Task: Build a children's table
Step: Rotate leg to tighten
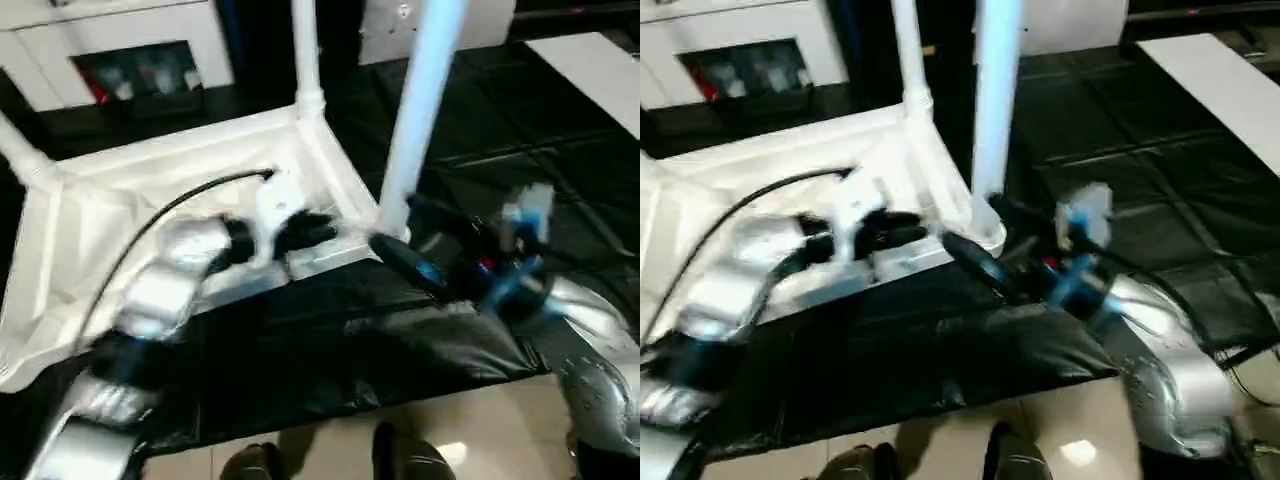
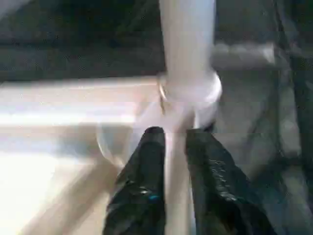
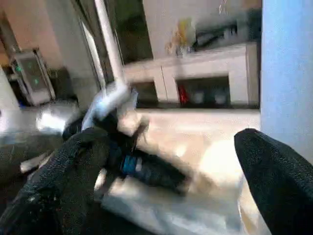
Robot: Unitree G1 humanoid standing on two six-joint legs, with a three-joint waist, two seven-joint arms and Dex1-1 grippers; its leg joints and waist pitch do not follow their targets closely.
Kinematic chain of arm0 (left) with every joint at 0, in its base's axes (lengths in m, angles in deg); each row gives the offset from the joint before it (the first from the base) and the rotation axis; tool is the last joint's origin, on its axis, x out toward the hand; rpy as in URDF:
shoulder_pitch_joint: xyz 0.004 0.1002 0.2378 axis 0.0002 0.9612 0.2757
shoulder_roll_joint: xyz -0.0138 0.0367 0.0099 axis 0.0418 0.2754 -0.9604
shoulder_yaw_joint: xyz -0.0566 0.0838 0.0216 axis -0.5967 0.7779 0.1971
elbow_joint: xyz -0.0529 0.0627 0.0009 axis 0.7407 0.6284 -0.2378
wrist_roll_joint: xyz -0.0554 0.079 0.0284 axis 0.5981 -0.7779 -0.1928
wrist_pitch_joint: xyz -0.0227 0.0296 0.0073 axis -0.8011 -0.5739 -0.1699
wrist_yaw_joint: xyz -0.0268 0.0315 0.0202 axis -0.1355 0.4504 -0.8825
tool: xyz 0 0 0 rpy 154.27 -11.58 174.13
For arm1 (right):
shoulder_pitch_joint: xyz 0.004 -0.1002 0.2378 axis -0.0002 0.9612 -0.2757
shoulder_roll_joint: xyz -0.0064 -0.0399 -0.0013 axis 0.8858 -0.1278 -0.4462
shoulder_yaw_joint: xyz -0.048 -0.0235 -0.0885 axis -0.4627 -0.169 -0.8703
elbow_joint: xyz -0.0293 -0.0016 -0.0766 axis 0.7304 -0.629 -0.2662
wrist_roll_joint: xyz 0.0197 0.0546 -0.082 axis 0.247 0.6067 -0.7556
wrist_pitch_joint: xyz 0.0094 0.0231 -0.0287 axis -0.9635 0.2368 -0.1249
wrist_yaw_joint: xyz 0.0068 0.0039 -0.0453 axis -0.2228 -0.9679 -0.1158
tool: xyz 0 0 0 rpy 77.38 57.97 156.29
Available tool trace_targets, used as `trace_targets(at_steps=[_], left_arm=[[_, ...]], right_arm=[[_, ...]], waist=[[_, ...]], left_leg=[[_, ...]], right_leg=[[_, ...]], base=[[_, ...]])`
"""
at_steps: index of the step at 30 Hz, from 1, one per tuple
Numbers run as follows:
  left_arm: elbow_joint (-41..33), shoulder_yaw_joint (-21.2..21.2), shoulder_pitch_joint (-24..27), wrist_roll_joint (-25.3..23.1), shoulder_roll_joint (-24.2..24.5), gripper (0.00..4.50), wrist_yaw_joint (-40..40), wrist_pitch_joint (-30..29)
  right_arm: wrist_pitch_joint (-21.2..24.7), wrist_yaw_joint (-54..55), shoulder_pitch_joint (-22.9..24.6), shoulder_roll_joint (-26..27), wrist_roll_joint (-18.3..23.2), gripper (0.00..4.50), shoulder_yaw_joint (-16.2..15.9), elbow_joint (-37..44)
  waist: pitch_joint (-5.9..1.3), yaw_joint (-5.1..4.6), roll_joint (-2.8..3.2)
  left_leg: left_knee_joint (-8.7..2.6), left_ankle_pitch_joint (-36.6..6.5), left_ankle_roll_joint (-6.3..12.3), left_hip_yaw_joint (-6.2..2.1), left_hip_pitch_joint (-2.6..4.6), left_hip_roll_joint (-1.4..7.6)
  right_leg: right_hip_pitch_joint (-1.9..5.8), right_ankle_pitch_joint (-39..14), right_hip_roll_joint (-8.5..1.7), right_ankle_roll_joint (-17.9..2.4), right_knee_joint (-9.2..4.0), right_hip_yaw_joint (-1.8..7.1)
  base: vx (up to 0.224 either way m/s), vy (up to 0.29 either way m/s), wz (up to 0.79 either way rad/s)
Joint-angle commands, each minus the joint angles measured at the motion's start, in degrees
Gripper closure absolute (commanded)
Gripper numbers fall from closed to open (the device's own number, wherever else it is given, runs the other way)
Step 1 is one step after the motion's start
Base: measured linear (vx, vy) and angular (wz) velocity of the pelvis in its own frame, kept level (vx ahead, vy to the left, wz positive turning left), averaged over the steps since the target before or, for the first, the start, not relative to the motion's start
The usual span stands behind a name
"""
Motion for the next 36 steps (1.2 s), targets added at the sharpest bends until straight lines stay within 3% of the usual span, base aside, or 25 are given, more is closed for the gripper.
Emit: trace_targets(at_steps=[1,2,5,6,7,9,10,14,16,17,18,20,22,24,29,36], left_arm=[[-4.75,-1.69,2.48,1.35,1.32,3.37,-0.54,-3.49],[-9.34,-3.15,5.22,2.97,2.11,3.12,0.05,-6.71],[-14.47,-4.3,8.39,4.92,2.95,2.98,0.2,-9.95],[-16.0,-4.54,9.31,5.46,3.19,2.98,0.3,-10.91],[-19.29,-5.16,11.77,6.21,3.85,2.9,0.84,-12.94],[-23.47,-5.73,15.76,5.93,5.04,2.56,1.89,-15.25],[-25.31,-5.95,17.74,5.63,5.33,2.56,2.57,-16.3],[-29.43,-5.97,21.26,4.5,5.19,2.2,5.45,-20.0],[-29.96,-6.22,22.88,3.07,4.39,2.2,8.75,-22.3],[-29.79,-6.03,23.07,2.49,4.23,2.2,9.8,-23.25],[-29.71,-5.86,23.17,2.16,4.21,2.2,10.43,-23.86],[-29.4,-4.24,23.64,0.75,5.37,2.2,11.68,-24.12],[-29.31,-3.66,23.88,0.19,5.75,2.2,12.29,-24.62],[-28.99,-3.19,23.87,-0.44,5.99,2.2,12.87,-25.01],[-29.27,-1.92,23.99,-0.97,7.27,2.2,13.4,-25.96],[-29.18,0.12,25.19,-2.15,9.89,2.2,13.44,-26.32]], right_arm=[[-0.33,1.36,-1.98,1.25,-0.51,0.0,-1.4,-0.67],[-0.4,1.74,-3.36,2.02,-1.2,0.0,-2.67,-1.88],[-0.44,1.97,-4.87,2.61,-2.32,0.0,-4.54,-3.09],[-0.4,2.19,-5.35,2.78,-2.6,0.0,-5.07,-3.44],[-0.4,3.21,-6.95,3.19,-3.98,0.0,-6.36,-5.06],[-0.45,5.02,-9.6,3.7,-6.53,0.0,-8.19,-8.28],[-0.45,5.37,-10.76,3.67,-7.83,0.0,-9.39,-9.89],[-1.28,6.21,-13.28,4.07,-11.02,0.0,-12.25,-14.73],[-3.17,11.43,-16.15,6.73,-15.29,0.0,-13.09,-21.92],[-4.66,14.11,-17.21,7.92,-16.78,0.0,-12.85,-24.77],[-5.66,15.82,-17.86,8.64,-17.67,0.0,-12.66,-26.52],[-9.33,20.69,-19.42,10.87,-19.68,0.0,-11.67,-30.98],[-10.04,22.97,-20.15,11.76,-20.4,0.0,-11.26,-32.86],[-11.51,26.63,-20.98,12.41,-22.09,0.0,-10.88,-35.19],[-17.42,34.92,-23.59,12.25,-26.41,0.0,-8.34,-43.61],[-22.74,39.7,-25.99,9.68,-27.7,0.0,-5.23,-50.26]], waist=[[-4.64,-0.1,-0.33],[-4.53,-0.08,0.5],[-4.09,-0.1,0.49],[-4.21,0.28,0.53],[-3.99,0.26,0.45],[-3.43,-0.33,0.28],[-3.66,-0.32,0.39],[-3.21,-0.85,0.14],[-2.8,-1.13,0.16],[-2.53,-1.57,0.2],[-2.56,-1.82,0.23],[-2.4,-2.09,0.21],[-2.31,-2.23,0.29],[-2.28,-2.18,0.66],[-2.29,-2.03,0.85],[-3.01,-1.58,0.84]], left_leg=[[-3.66,-15.62,4.04,-0.44,0.34,0.75],[-3.64,-17.13,3.39,-0.54,0.9,0.89],[-4.05,-19.57,3.14,-0.61,0.9,1.11],[-3.88,-20.82,2.85,-0.42,1.77,1.04],[-3.92,-20.99,2.85,-0.36,1.84,0.92],[-4.62,-22.24,2.24,-1.04,0.48,1.31],[-4.48,-22.8,1.97,-1.04,0.92,1.37],[-4.17,-23.34,1.82,-0.74,1.29,0.89],[-4.39,-24.15,1.71,-0.91,0.9,0.85],[-4.39,-24.99,1.17,-0.98,0.99,0.85],[-4.29,-25.5,1.06,-1.07,0.95,0.64],[-4.25,-26.55,1.07,-1.16,1.19,0.62],[-4.39,-27.11,0.99,-1.22,1.31,0.64],[-4.61,-27.48,0.72,-1.31,1.23,0.86],[-4.72,-28.1,0.33,-1.15,1.42,0.91],[-4.49,-21.39,1.72,-0.58,0.81,1.02]], right_leg=[[3.58,-34.12,-2.59,-1.9,-4.95,2.04],[3.27,-34.11,-2.68,-2.15,-5.13,2.08],[3.11,-32.77,-2.24,-3.17,-4.84,2.21],[2.62,-33.71,-2.23,-2.86,-5.15,2.33],[2.45,-33.98,-2.17,-2.84,-5.29,2.36],[3.26,-34.02,-2.22,-2.51,-4.49,2.33],[3.01,-33.97,-2.37,-2.52,-4.37,2.51],[2.41,-36.72,-2.48,-1.84,-4.95,2.71],[2.55,-37.52,-2.33,-1.4,-5.1,2.54],[2.22,-37.91,-2.42,-1.67,-5.09,2.51],[2.49,-38.92,-2.42,-0.97,-5.23,2.28],[2.22,-40.22,-2.48,-0.33,-5.46,2.15],[2.24,-40.47,-2.49,-0.04,-5.57,2.16],[2.26,-38.16,-2.42,-0.95,-5.1,2.39],[2.1,-35.91,-2.5,-2.17,-4.65,2.84],[2.49,-26.75,-2.41,-6.4,-2.99,3.81]], base=[[0.0,0.0,0.0],[0.0,0.0,0.0],[0.0,0.0,0.0],[0.0,0.0,0.0],[0.0,0.0,0.0],[0.0,0.0,0.0],[0.0,0.0,0.0],[0.0,0.0,0.0],[0.0,0.0,0.0],[0.0,0.0,0.0],[0.0,0.0,0.0],[0.0,0.0,0.0],[0.0,0.0,0.0],[0.0,0.0,0.0],[0.0,0.0,0.0],[0.0,0.0,0.0]])
